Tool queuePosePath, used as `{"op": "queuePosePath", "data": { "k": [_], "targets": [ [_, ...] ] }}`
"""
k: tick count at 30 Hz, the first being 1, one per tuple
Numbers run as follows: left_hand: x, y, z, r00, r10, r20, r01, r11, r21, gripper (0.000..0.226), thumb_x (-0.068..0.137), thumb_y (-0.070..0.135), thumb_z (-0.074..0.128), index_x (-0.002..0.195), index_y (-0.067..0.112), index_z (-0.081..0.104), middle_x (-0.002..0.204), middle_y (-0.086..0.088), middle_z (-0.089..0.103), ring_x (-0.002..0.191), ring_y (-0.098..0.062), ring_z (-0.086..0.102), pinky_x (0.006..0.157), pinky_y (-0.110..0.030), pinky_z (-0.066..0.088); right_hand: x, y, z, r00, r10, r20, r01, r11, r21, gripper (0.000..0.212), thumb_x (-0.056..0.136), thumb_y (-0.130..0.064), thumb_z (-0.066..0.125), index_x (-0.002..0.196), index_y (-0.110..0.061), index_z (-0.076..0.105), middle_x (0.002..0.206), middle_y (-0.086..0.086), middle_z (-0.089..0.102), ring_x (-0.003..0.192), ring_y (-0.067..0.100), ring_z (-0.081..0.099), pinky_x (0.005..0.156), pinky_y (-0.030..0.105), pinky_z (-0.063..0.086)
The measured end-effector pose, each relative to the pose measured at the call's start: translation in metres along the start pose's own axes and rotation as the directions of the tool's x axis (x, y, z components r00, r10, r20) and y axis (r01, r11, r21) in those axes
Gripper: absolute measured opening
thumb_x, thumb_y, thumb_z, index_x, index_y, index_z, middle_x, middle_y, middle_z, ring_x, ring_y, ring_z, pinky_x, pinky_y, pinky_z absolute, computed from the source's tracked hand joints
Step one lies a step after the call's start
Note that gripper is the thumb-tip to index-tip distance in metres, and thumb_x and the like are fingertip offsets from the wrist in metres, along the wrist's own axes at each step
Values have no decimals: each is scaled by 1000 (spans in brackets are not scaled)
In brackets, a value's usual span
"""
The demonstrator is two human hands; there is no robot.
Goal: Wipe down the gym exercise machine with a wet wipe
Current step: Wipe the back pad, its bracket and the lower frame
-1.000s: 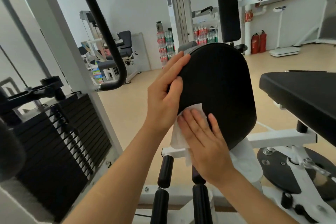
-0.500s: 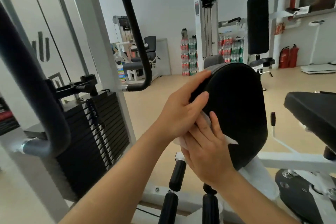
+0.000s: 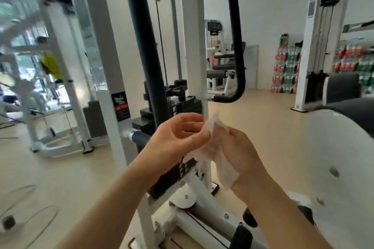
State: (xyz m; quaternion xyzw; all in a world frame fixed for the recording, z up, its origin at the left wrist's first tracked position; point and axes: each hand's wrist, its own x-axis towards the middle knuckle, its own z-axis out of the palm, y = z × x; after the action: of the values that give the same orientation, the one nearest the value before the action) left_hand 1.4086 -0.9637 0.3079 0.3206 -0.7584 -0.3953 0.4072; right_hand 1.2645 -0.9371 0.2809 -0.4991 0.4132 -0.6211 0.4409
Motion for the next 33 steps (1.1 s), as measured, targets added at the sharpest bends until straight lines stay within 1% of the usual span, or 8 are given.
{"op": "queuePosePath", "data": {
  "k": [4,9,12,15,20,26,30,33],
  "targets": [
    [27,5,-16,971,57,-233,-44,997,60,8,88,25,64,93,24,70,85,8,73,81,-10,71,78,-32,58,26,-13,9,1000,22,0,-22,997,69,21,91,-31,63,84,-20,80,90,7,74,90,25,68,78,38,57],
    [65,24,-39,978,25,-209,-42,996,-76,22,89,44,53,98,26,62,82,7,70,76,-10,69,72,-29,58,64,-50,10,998,-4,-66,2,1000,-26,22,85,-29,69,104,-18,73,96,4,73,89,23,70,74,38,56],
    [82,39,-52,984,50,-173,-38,997,70,42,72,64,59,100,33,59,88,10,69,80,-7,68,71,-31,59,86,-79,17,999,-22,-48,16,993,-120,25,82,-36,70,101,-20,71,94,3,74,88,23,71,73,39,57],
    [94,62,-65,941,143,-308,-94,981,168,7,88,37,62,88,30,64,79,11,67,73,-7,65,65,-27,56,102,-113,20,997,-19,70,33,979,-202,11,87,-24,67,96,-23,72,90,0,74,81,18,70,67,30,53],
    [111,114,-85,900,218,-378,-88,939,332,11,96,35,52,87,38,58,73,15,61,75,1,60,61,-15,50,123,-160,11,975,103,198,-64,979,-193,15,82,-19,71,97,-18,72,93,5,73,82,18,68,68,28,53],
    [134,172,-127,879,216,-425,-7,897,442,13,96,43,48,96,36,58,71,13,57,70,-3,57,45,-16,44,147,-221,24,956,283,73,-270,951,-148,27,80,-23,69,102,-7,73,96,11,73,84,24,67,71,30,52],
    [152,211,-168,829,261,-495,9,878,478,15,97,37,48,94,27,58,49,11,40,51,-6,50,45,-12,37,176,-266,59,949,199,-245,-234,965,-121,6,84,-13,71,90,-14,73,89,6,72,84,23,65,71,31,51],
    [171,233,-195,797,254,-548,20,896,444,18,99,36,43,89,24,52,48,10,40,43,-9,45,39,-15,33,204,-309,97,945,122,-304,-158,983,-96,8,91,-16,65,94,-19,72,93,3,72,88,19,66,73,27,52]
  ]
}}
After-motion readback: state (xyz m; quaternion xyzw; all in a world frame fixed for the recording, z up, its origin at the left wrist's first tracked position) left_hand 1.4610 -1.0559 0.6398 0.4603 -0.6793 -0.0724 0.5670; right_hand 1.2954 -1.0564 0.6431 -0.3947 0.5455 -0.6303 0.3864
